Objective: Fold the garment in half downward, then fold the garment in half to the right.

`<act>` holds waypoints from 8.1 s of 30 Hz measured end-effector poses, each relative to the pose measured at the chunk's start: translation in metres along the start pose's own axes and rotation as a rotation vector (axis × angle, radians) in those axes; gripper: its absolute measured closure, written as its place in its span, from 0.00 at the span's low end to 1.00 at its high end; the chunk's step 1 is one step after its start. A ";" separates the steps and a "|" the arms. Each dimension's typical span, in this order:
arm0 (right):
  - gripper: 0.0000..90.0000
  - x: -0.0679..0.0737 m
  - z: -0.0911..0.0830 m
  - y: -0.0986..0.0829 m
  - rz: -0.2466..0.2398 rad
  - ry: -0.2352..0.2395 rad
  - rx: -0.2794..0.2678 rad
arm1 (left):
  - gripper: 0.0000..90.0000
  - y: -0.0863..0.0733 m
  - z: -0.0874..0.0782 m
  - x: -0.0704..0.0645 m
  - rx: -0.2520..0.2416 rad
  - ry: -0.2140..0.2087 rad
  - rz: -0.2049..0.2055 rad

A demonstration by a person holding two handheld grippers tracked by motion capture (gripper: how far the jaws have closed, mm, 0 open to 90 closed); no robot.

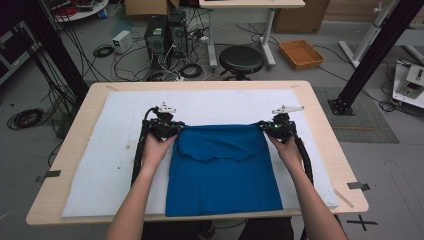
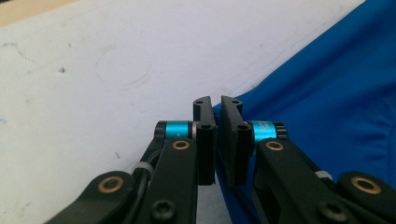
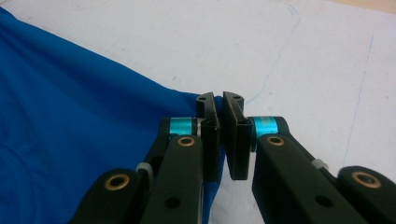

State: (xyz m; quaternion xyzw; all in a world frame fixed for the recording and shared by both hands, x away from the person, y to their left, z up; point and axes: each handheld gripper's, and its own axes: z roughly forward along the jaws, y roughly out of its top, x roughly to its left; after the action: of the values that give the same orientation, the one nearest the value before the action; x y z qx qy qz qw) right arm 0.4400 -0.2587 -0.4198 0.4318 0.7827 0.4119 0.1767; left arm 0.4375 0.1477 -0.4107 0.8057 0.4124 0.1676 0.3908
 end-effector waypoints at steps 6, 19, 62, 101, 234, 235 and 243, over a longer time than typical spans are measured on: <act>0.91 -0.002 0.007 0.000 0.004 -0.003 0.014 | 0.84 -0.001 0.005 0.003 0.005 0.028 -0.019; 0.71 0.010 -0.027 -0.014 0.007 -0.031 -0.018 | 0.68 -0.034 -0.037 -0.026 -0.035 -0.035 -0.111; 0.97 0.043 -0.053 -0.040 0.043 0.027 0.032 | 0.97 -0.050 -0.054 -0.045 -0.027 -0.109 -0.201; 0.98 0.096 -0.153 -0.106 0.007 0.155 0.039 | 0.97 -0.113 -0.126 -0.117 0.076 -0.283 -0.104; 0.47 0.001 -0.097 -0.048 0.118 -0.084 -0.172 | 0.46 -0.074 -0.095 -0.028 -0.186 0.118 -0.087; 0.47 0.001 -0.098 -0.048 0.115 -0.083 -0.176 | 0.46 -0.074 -0.096 -0.029 -0.188 0.115 -0.103; 0.47 0.000 -0.098 -0.048 0.113 -0.085 -0.172 | 0.46 -0.111 -0.108 -0.047 -0.153 0.030 -0.243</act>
State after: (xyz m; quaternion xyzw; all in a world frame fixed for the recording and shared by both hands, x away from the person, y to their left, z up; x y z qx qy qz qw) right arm 0.3531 -0.3205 -0.3993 0.4756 0.7106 0.4684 0.2225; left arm 0.2863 0.2030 -0.4245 0.7150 0.4988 0.1622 0.4623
